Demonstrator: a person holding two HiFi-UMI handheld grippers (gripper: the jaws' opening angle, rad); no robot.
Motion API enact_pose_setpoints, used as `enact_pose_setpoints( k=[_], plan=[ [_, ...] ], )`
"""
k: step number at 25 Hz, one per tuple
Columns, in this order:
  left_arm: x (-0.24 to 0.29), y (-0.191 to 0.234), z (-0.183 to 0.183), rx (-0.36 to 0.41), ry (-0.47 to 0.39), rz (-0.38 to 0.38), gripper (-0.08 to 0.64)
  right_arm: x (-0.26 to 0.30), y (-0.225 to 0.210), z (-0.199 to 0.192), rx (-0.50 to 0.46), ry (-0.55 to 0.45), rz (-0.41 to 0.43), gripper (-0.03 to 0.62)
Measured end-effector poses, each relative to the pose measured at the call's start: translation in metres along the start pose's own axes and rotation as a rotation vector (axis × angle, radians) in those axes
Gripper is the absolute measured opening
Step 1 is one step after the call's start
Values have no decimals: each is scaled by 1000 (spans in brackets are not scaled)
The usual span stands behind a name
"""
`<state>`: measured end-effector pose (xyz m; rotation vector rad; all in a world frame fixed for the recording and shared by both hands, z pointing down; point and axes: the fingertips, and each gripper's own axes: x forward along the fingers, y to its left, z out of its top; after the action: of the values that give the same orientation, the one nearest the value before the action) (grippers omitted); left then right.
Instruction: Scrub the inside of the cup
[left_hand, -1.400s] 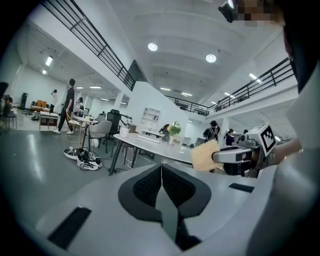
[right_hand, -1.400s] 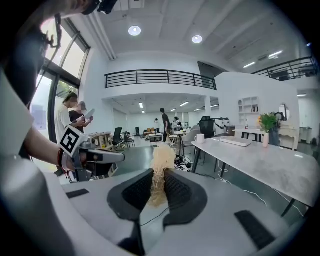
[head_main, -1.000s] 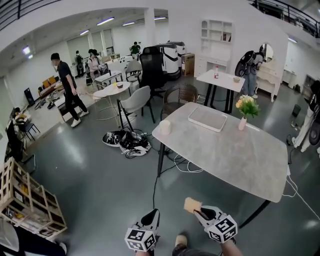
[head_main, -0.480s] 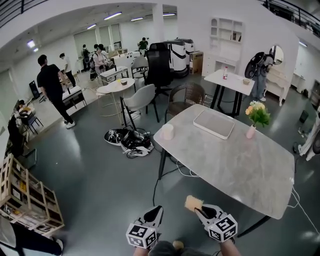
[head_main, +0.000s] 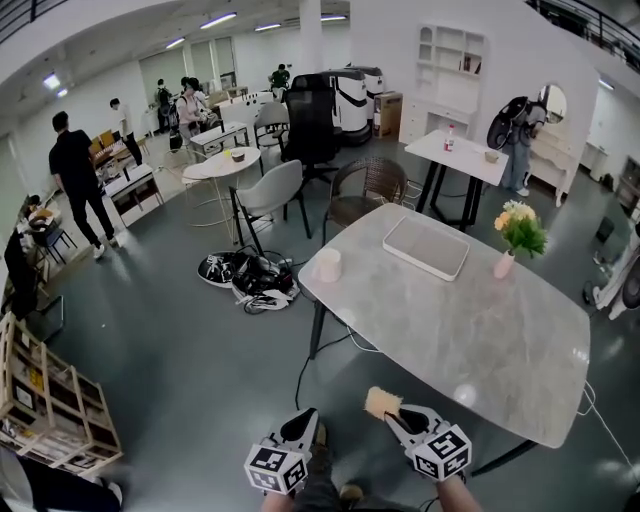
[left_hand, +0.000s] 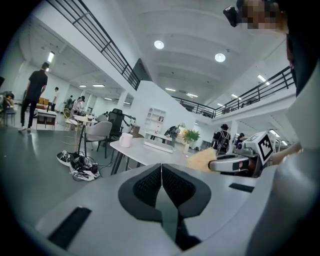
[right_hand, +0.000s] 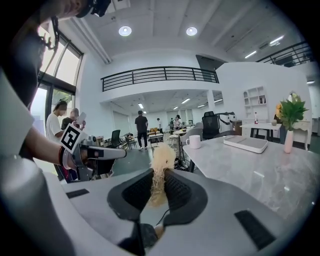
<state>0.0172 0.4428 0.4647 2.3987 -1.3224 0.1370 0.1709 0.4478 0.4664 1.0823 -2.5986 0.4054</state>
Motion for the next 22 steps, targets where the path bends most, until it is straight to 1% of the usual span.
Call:
enact_pose_setpoints(
  k=[5,9,12,16,22],
  plan=[
    [45,35,20,-2,5,-21,15,39,-38,13,41,8,-38,60],
    [82,69,42,6,14,-44,15,81,-63,35,46,2,-52,60],
    [109,93,58,19,35,-66,15,113,-80,54,70,-11,-66,60],
    [140,124,79,29,51,-99,15,152,-96,71,86,0,-78,60],
    [178,165,88,30,84,-142,15,200,-117,83,111,3,-107,60]
  ],
)
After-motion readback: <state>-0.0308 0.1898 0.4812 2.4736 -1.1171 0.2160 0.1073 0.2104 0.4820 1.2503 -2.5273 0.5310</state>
